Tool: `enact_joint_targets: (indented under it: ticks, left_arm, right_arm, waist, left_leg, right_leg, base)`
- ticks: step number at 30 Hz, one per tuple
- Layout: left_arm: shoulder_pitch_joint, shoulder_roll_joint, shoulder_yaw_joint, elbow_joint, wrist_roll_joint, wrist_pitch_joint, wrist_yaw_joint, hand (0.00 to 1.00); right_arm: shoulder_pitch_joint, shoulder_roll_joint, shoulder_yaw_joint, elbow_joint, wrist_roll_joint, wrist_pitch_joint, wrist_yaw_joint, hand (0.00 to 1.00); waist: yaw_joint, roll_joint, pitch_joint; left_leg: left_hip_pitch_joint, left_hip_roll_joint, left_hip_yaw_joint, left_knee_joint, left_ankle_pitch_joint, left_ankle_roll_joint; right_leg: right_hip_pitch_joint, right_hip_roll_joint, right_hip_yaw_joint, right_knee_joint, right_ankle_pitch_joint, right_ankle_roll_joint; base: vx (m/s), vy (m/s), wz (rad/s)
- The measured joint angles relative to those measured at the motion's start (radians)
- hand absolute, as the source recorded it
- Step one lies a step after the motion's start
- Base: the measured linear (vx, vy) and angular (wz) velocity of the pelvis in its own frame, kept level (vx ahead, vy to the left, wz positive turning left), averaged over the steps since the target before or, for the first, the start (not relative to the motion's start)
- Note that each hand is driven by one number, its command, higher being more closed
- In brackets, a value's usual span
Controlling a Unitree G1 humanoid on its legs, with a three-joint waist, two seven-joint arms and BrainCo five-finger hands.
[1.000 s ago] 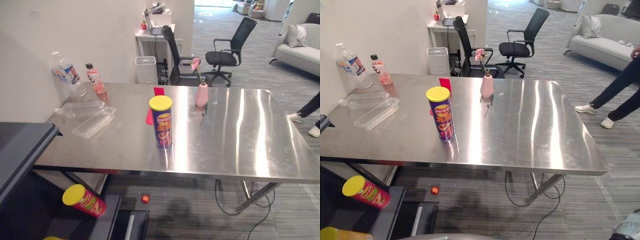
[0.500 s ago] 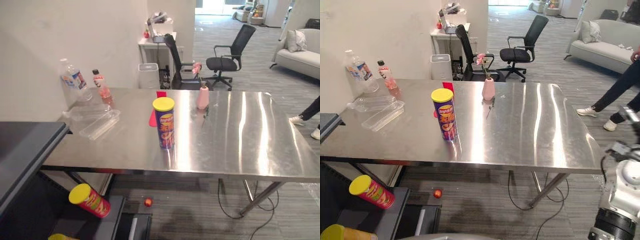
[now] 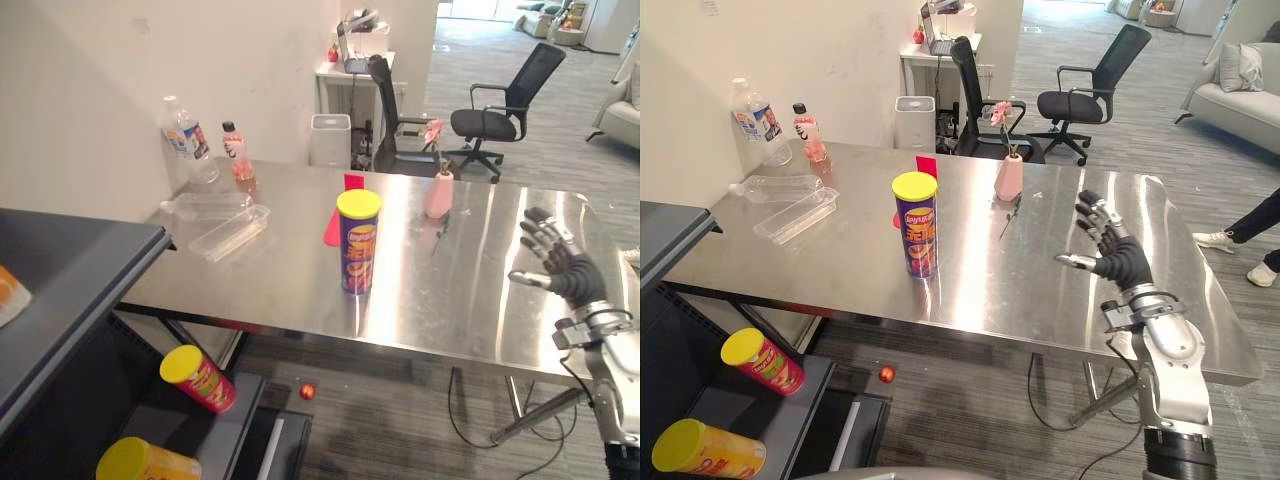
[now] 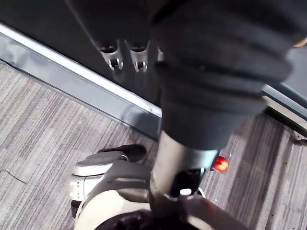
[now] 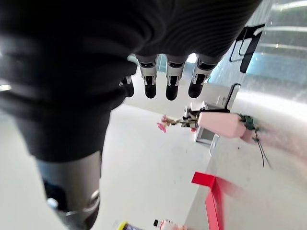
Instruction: Put the gum and the chips on the shelf.
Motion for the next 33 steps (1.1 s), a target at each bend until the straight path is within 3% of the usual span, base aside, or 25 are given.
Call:
enact_joint_targets:
  ticks: [21, 33]
  left_arm:
    - [-0.017, -0.009, -0.011, -0.003, -0.014, -0.025, 0.002, 0.0]
    - [-0.028, -0.006, -0.04, -0.02, -0.019, -0.024, 0.001, 0.0]
  right_arm:
    - [-0.11, 0.033, 0.123, 0.13, -0.005, -0.012, -0.11, 0.0]
    - [-0.195, 0.033, 0.21, 0.174, -0.008, -0.01, -0.083, 0.0]
  waist:
    - [0.03, 0.013, 0.078]
    - [0.053, 0.021, 0.092]
  left_leg:
    - [-0.023, 0.009, -0.118, 0.0, 0.03, -0.004]
    - [-0.045, 0.016, -0.151, 0.0, 0.048, -0.006]
  right_leg:
    - [0.052, 0.02, -0.077, -0.006, -0.023, -0.027]
    - [0.053, 0.03, -0.091, -0.007, -0.026, -0.027]
  base:
    - [0.0, -0.033, 0.16]
    - [-0.01, -0.013, 0.07]
